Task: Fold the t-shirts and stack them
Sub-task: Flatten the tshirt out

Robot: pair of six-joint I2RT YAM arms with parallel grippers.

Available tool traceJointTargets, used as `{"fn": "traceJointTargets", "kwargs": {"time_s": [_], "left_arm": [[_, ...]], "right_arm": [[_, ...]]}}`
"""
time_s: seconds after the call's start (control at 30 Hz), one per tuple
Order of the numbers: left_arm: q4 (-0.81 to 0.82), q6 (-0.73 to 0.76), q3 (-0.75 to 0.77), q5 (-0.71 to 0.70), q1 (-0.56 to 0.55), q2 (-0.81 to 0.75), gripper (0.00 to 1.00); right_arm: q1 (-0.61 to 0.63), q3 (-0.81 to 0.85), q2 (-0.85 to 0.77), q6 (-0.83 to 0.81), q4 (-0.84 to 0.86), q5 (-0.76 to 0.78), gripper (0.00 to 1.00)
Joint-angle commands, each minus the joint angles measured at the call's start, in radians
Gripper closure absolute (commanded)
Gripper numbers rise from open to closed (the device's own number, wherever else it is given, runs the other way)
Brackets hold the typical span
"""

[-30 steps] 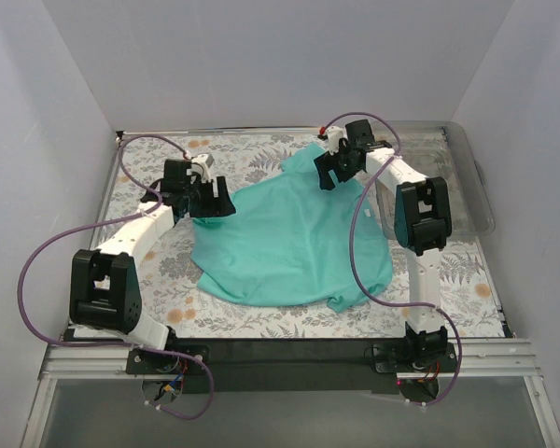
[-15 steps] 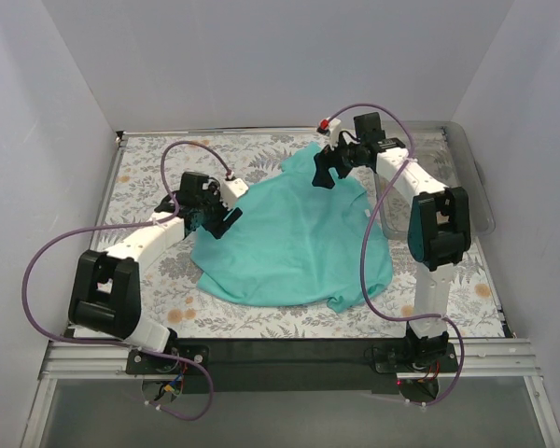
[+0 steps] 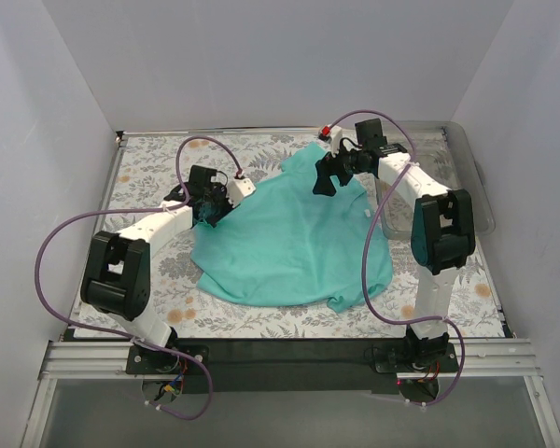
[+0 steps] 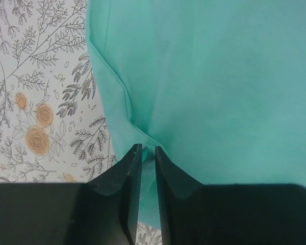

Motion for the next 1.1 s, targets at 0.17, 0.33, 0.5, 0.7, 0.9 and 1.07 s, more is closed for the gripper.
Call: {"fn": "traceJointTargets", "kwargs": {"time_s": [0.17, 0.33, 0.5, 0.7, 0.9, 1.07], "left_arm": [[0.022, -0.01, 0.033, -0.074, -0.005, 0.019, 1.0], [0.06, -0.04, 0.029, -0.142, -0.004, -0.01, 1.0], [0.119, -0.236, 0.081, -0.161, 0.08, -0.002, 1.0], [0.097, -0.494, 0.203, -0.127, 0.202, 0.102, 1.0], [0.076, -0.606, 0.198, -0.075, 0.225, 0.134, 1.0], [0.09, -0.654, 0.145, -0.034, 0.226, 0.102, 1.0]], "right_arm": [[-0.002, 0.002, -0.055, -0.01, 0.016, -0.037, 0.18], [-0.004, 0.005, -0.055, -0.011, 0.017, -0.03, 0.18], [-0.004, 0.013, -0.055, -0.017, 0.017, -0.015, 0.18], [-0.002, 0.124, 0.017, 0.05, 0.025, 0.038, 0.18], [-0.002, 0.446, 0.253, 0.309, 0.036, 0.192, 0.2], [-0.001, 0.601, 0.393, 0.487, 0.088, 0.305, 0.26]]}}
